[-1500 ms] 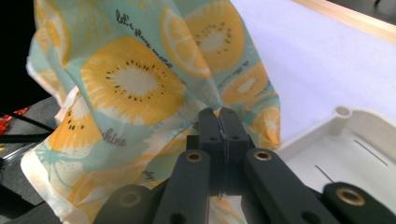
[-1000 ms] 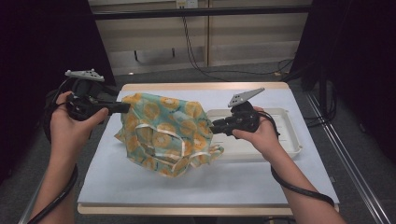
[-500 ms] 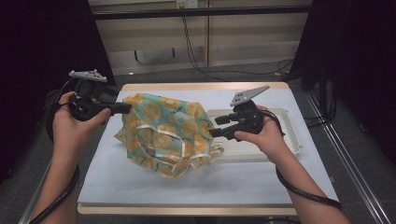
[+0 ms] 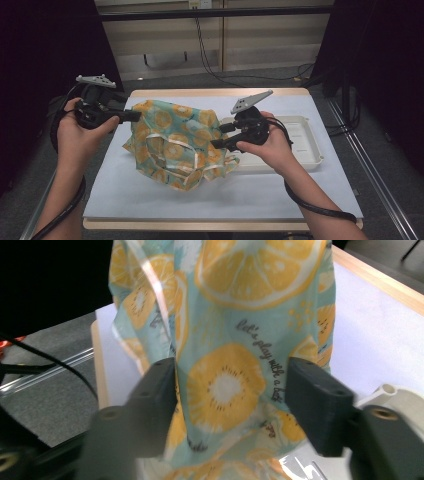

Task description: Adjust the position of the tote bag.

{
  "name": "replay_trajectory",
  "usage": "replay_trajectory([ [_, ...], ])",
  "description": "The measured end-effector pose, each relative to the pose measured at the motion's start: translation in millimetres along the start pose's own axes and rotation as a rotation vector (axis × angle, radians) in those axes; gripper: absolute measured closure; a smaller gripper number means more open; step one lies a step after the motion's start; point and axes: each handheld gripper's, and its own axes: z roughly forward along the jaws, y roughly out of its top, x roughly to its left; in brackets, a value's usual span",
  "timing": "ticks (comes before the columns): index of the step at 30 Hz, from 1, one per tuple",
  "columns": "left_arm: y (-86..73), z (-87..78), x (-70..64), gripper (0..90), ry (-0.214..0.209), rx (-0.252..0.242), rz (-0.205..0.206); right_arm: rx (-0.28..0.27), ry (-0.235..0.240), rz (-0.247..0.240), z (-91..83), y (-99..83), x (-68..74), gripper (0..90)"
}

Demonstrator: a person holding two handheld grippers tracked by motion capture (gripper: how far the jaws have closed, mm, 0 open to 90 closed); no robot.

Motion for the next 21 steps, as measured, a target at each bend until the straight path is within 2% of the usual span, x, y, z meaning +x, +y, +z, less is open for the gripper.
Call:
replay_trajectory([
  [1, 0.0, 0.0, 0.0, 90.0, 0.000, 0.000, 0.000, 0.000, 0.000, 0.000, 0.0, 0.0, 0.0, 45.3],
  [2, -0.4, 0.5, -0.3, 90.0, -0.001, -0.001, -0.006, -0.003, 0.010, 0.020, 1.9, 3.3, -1.6, 57.5],
  [3, -0.4, 0.5, -0.3, 90.0, -0.001, -0.001, -0.006, -0.003, 0.010, 0.020, 1.9, 3.3, -1.6, 57.5],
  [4, -0.5, 0.4, -0.1, 90.0, -0.003, 0.001, -0.003, 0.007, 0.003, 0.023, 4.0, 5.6, -4.5, 70.8],
  [6, -1.0, 0.7, -0.2, 90.0, 0.006, 0.004, 0.004, 0.015, -0.004, 0.021, 4.8, 7.3, -6.7, 80.6],
  [7, -1.4, 0.7, 0.7, 90.0, 0.007, 0.003, 0.008, 0.015, -0.004, 0.021, 4.8, 7.3, -6.7, 80.6],
  [8, -1.8, -0.6, 2.1, 90.0, 0.009, 0.001, 0.008, 0.003, 0.020, 0.045, 2.1, 9.3, -10.1, 90.0],
  [12, -2.0, -4.4, 4.9, 90.0, 0.007, -0.001, 0.004, 0.003, 0.020, 0.038, -1.4, 13.9, -10.0, 90.0],
  [15, -1.0, -8.8, 6.5, 90.0, 0.002, -0.014, 0.002, -0.035, 0.027, 0.044, -9.8, 19.2, -11.1, 90.0],
  [16, 0.4, -9.8, 7.1, 90.0, -0.001, -0.021, 0.005, -0.069, 0.025, 0.064, -17.3, 24.4, -14.1, 90.0],
  [18, 2.6, -9.6, 7.0, 90.0, 0.003, -0.034, -0.014, -0.089, 0.029, 0.081, -20.3, 28.7, -16.6, 90.0],
  [21, 5.8, -9.0, 10.2, 90.0, -0.001, -0.032, -0.017, -0.095, 0.026, 0.101, -21.0, 35.1, -21.8, 90.0],
])
